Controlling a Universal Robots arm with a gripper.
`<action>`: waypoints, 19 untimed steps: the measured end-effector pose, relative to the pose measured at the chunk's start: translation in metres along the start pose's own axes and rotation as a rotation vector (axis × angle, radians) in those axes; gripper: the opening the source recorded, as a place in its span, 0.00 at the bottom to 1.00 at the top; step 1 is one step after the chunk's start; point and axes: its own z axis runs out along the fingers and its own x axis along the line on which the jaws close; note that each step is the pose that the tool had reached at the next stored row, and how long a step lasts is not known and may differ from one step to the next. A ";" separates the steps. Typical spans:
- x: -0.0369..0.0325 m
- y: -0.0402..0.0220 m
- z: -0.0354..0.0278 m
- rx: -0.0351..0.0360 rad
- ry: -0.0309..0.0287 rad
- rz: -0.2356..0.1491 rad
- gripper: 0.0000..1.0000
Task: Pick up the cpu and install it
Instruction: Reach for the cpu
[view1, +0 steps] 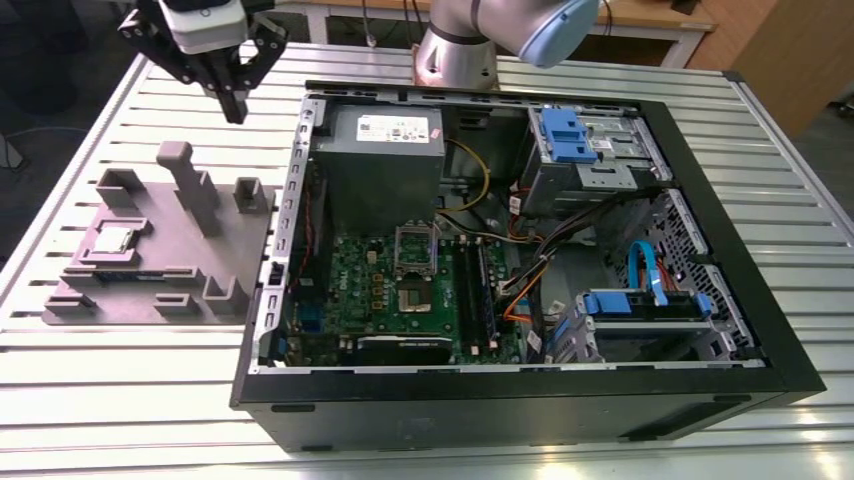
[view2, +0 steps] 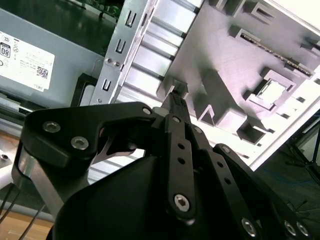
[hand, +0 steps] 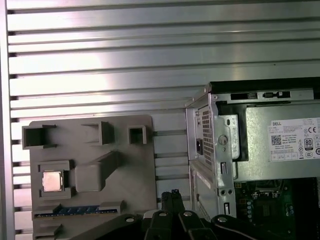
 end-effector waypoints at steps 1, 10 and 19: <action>0.0011 -0.0001 0.0001 -0.0001 -0.0001 0.000 0.10; 0.0011 -0.0001 0.0002 0.0004 0.0080 0.000 0.10; 0.0043 -0.0004 0.0009 0.0024 0.0321 0.001 0.10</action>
